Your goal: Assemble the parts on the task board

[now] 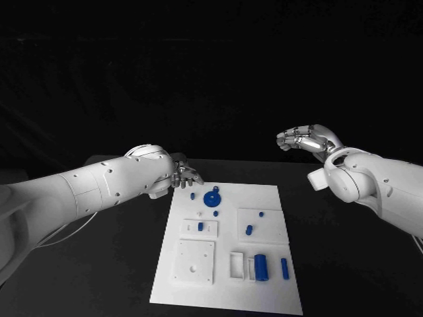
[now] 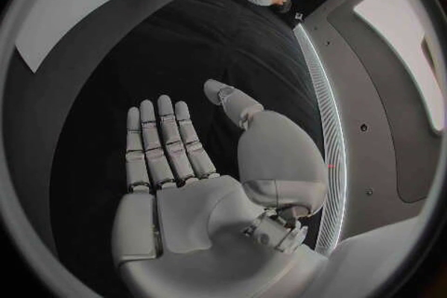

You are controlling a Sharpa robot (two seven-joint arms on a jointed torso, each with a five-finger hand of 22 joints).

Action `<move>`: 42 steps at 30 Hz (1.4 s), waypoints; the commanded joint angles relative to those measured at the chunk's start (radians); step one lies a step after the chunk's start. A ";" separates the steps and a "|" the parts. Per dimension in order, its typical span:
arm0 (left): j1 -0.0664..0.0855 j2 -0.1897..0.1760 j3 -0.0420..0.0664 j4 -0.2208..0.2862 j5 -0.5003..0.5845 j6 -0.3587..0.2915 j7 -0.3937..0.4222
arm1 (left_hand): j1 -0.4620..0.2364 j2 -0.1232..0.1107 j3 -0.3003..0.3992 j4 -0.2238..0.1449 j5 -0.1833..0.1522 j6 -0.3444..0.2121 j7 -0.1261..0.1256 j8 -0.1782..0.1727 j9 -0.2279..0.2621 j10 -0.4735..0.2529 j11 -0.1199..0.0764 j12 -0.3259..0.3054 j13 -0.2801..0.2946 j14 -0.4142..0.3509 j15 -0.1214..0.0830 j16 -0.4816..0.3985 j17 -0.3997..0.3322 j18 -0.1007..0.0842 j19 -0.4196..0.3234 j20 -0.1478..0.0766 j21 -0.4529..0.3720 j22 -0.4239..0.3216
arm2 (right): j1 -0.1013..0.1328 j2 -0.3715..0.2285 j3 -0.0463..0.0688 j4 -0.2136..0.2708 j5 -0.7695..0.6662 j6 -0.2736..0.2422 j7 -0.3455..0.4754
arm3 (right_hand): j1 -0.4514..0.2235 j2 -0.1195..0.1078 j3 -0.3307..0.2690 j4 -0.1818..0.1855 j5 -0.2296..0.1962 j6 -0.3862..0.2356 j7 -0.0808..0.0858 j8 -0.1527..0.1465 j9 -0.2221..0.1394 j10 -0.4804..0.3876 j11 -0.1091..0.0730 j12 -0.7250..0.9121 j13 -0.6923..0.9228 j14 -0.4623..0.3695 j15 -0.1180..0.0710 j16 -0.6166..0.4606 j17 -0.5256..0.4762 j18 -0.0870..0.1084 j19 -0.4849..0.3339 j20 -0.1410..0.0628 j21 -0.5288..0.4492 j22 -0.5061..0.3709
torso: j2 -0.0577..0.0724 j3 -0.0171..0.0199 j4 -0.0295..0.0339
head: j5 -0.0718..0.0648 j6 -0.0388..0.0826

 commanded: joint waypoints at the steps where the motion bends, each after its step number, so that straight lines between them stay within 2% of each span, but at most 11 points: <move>1: -0.007 0.014 0.000 -0.027 -0.032 0.049 0.009 | 0.007 0.018 -0.002 -0.007 0.007 0.005 -0.004 0.005 -0.003 -0.005 -0.004 -0.002 0.001 -0.006 0.002 0.002 0.001 -0.006 -0.009 -0.073 -0.005 0.002 | 0.000 0.001 0.001 -0.001 -0.001 0.016 0.006 | -0.001 0.008 -0.005 0.002 0.004 0.008 0.012 0.005 -0.001 0.004 0.000 -0.002 -0.002 -0.006 0.003 0.006 -0.002 -0.014 -0.007 0.000 -0.004 0.001 | 0.000 0.0003 0.0003 | 0.000 0.000; 3: -0.013 0.027 0.000 -0.054 -0.032 0.062 0.011 | 0.009 0.022 -0.003 -0.011 0.014 0.004 -0.004 0.006 -0.005 -0.006 -0.004 -0.002 0.001 -0.006 0.002 0.002 0.001 -0.006 -0.009 -0.073 -0.006 0.003 | 0.000 0.002 0.001 -0.001 -0.001 0.016 0.006 | -0.001 0.008 -0.005 0.002 0.005 0.008 0.012 0.005 -0.001 0.004 0.000 -0.002 -0.002 -0.006 0.003 0.006 -0.002 -0.014 -0.007 0.000 -0.004 0.001 | 0.000 0.0000 -0.0003 | -0.001 -0.001; 7: -0.022 0.043 0.000 -0.085 -0.031 0.084 0.011 | 0.000 0.011 -0.012 -0.011 0.018 0.003 -0.003 0.007 -0.009 -0.007 -0.003 -0.003 0.002 -0.008 0.003 0.002 0.000 -0.007 -0.010 -0.072 -0.008 0.004 | -0.001 0.003 0.001 -0.001 -0.001 0.017 0.007 | -0.001 0.009 -0.005 0.002 0.005 0.008 0.012 0.005 -0.001 0.004 0.000 -0.002 -0.002 -0.006 0.003 0.006 -0.002 -0.014 -0.007 0.000 -0.004 0.001 | 0.000 0.0000 -0.0013 | -0.002 -0.001; 10: -0.030 0.053 -0.001 -0.109 -0.031 0.086 0.013 | -0.007 0.011 -0.014 -0.007 0.018 0.002 -0.003 0.008 -0.011 -0.008 -0.003 -0.003 0.002 -0.009 0.003 0.001 -0.001 -0.007 -0.010 -0.071 -0.010 0.004 | -0.001 0.002 0.001 -0.001 -0.001 0.017 0.007 | -0.001 0.009 -0.005 0.002 0.006 0.008 0.012 0.005 -0.001 0.004 0.000 -0.002 -0.002 -0.006 0.003 0.007 -0.003 -0.014 -0.007 0.000 -0.004 0.002 | 0.000 0.0005 -0.0013 | -0.004 -0.001; 18: -0.049 0.072 -0.001 -0.152 -0.025 0.086 0.018 | -0.014 0.030 -0.014 -0.005 0.021 0.002 -0.003 0.011 -0.015 -0.007 -0.003 -0.002 0.003 -0.009 0.003 0.003 -0.001 -0.007 -0.010 -0.072 -0.012 0.006 | -0.001 0.001 0.001 0.002 -0.001 0.016 0.007 | -0.001 0.009 -0.005 0.002 0.007 0.009 0.012 0.005 -0.001 0.004 0.000 -0.002 -0.002 -0.006 0.003 0.007 -0.003 -0.014 -0.007 0.000 -0.005 0.002 | 0.000 0.0008 0.0004 | -0.009 -0.004; 22: -0.051 0.070 -0.001 -0.153 -0.017 0.087 0.022 | -0.015 0.032 -0.015 -0.005 0.021 0.002 -0.003 0.011 -0.016 -0.007 -0.003 -0.002 0.003 -0.009 0.003 0.003 -0.001 -0.007 -0.010 -0.072 -0.012 0.006 | -0.001 0.000 0.001 0.003 -0.001 0.015 0.007 | 0.000 0.009 -0.005 0.001 0.007 0.009 0.012 0.005 -0.001 0.004 0.000 -0.002 -0.002 -0.006 0.003 0.007 -0.004 -0.014 -0.007 0.000 -0.005 0.002 | 0.000 0.0001 0.0007 | -0.011 -0.005; 26: -0.051 0.076 -0.001 -0.162 -0.005 0.093 0.027 | -0.017 0.035 -0.016 -0.005 0.021 0.002 -0.003 0.012 -0.017 -0.007 -0.003 -0.002 0.003 -0.009 0.003 0.004 0.000 -0.007 -0.010 -0.072 -0.012 0.007 | -0.001 0.001 0.001 0.003 -0.001 0.016 0.007 | 0.000 0.009 -0.005 0.001 0.007 0.009 0.012 0.005 -0.001 0.004 0.000 -0.002 -0.002 -0.006 0.003 0.008 -0.004 -0.014 -0.007 0.000 -0.006 0.003 | -0.001 0.0013 0.0013 | -0.012 -0.006; 34: -0.053 0.081 -0.001 -0.170 0.017 0.107 0.034 | -0.014 0.048 -0.016 -0.011 0.022 0.002 -0.004 0.014 -0.020 -0.007 -0.003 -0.001 0.004 -0.009 0.002 0.006 0.000 -0.006 -0.009 -0.072 -0.012 0.009 | -0.001 0.006 0.001 0.000 -0.001 0.017 0.006 | 0.000 0.009 -0.005 0.001 0.008 0.009 0.012 0.005 -0.002 0.004 0.000 -0.002 -0.002 -0.006 0.003 0.008 -0.005 -0.014 -0.007 0.000 -0.006 0.003 | -0.002 0.0015 0.0001 | -0.013 -0.008; 40: -0.057 0.086 -0.001 -0.174 0.026 0.107 0.037 | -0.011 0.059 -0.016 -0.019 0.022 0.002 -0.004 0.016 -0.023 -0.007 -0.003 0.000 0.005 -0.010 0.002 0.007 0.000 -0.006 -0.010 -0.072 -0.013 0.012 | -0.001 0.007 0.001 0.000 -0.001 0.017 0.007 | 0.000 0.009 -0.005 0.001 0.008 0.009 0.012 0.005 -0.002 0.005 0.000 -0.002 -0.002 -0.006 0.003 0.008 -0.006 -0.014 -0.007 0.000 -0.007 0.003 | -0.002 0.0021 0.0019 | -0.015 -0.007; 42: -0.058 0.089 -0.001 -0.178 0.026 0.104 0.036 | -0.010 0.066 -0.016 -0.022 0.022 0.002 -0.004 0.017 -0.024 -0.007 -0.003 0.000 0.005 -0.011 0.002 0.008 0.000 -0.006 -0.009 -0.072 -0.013 0.013 | -0.001 0.007 0.001 0.000 -0.001 0.017 0.007 | 0.000 0.009 -0.005 0.001 0.008 0.009 0.012 0.005 -0.002 0.005 0.000 -0.002 -0.002 -0.006 0.003 0.009 -0.006 -0.014 -0.007 0.000 -0.007 0.004 | -0.001 0.0021 0.0025 | -0.020 -0.006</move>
